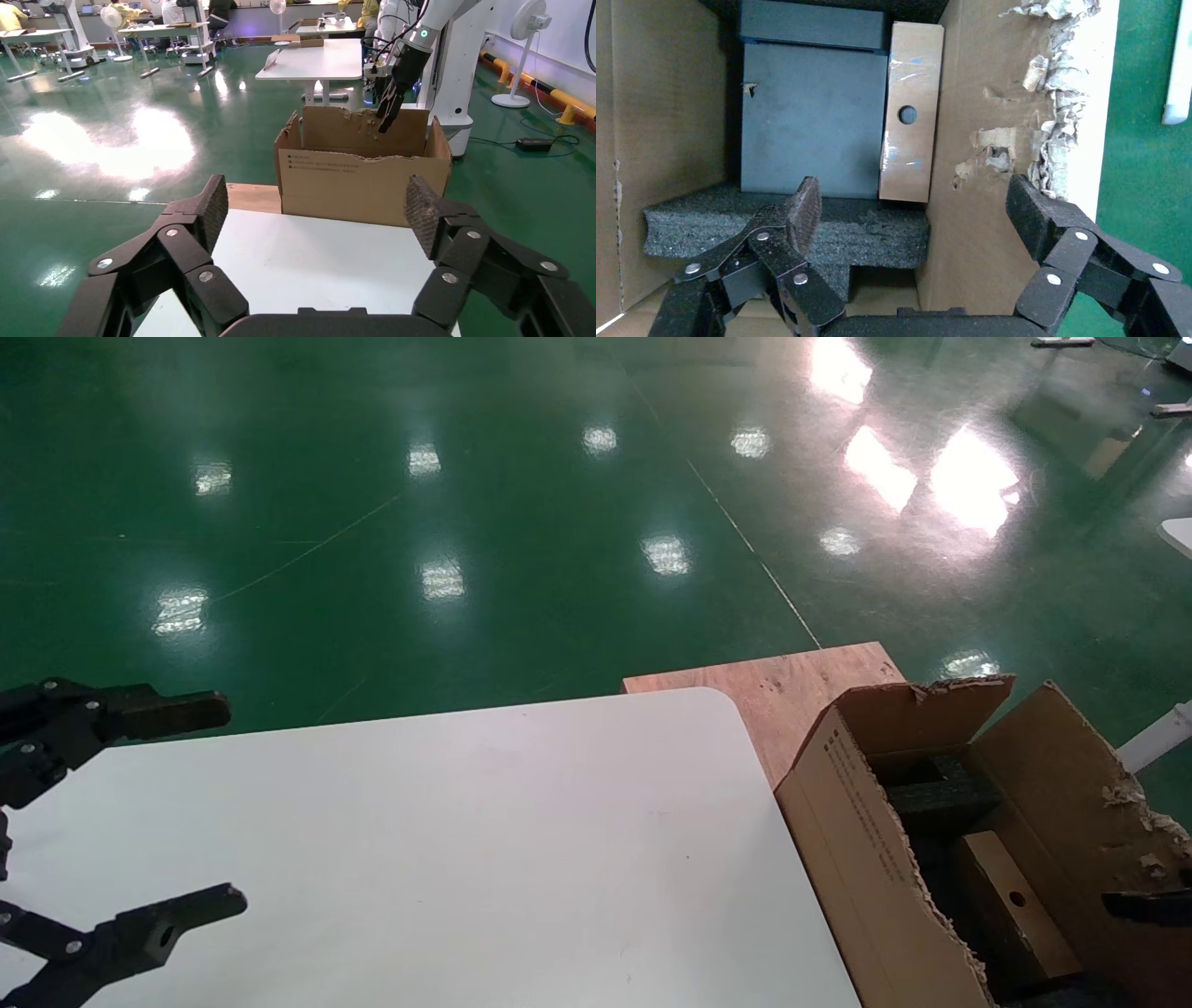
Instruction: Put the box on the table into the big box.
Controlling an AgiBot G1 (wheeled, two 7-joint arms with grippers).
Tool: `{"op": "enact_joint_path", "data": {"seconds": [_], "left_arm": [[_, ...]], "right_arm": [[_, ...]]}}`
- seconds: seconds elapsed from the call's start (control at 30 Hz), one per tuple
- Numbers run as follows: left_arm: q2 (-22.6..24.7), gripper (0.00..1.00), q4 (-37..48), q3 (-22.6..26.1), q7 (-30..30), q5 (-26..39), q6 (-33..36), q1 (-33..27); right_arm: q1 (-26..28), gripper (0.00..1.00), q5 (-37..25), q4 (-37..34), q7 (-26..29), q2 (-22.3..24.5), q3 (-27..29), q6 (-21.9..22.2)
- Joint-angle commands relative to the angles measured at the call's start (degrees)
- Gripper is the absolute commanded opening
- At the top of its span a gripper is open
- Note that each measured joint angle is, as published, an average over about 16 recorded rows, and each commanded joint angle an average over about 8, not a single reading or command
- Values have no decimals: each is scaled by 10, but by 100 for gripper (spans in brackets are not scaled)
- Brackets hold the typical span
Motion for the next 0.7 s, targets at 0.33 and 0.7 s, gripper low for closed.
{"op": "enact_joint_path", "data": {"seconds": [0.33, 0.7], "left_arm": [[0, 100, 0, 0, 0, 0, 0, 0], [0, 100, 0, 0, 0, 0, 0, 0]], "right_arm": [[77, 100, -12, 93, -37, -7, 8, -3], [120, 100, 10, 208, -52, -24, 30, -8]]}}
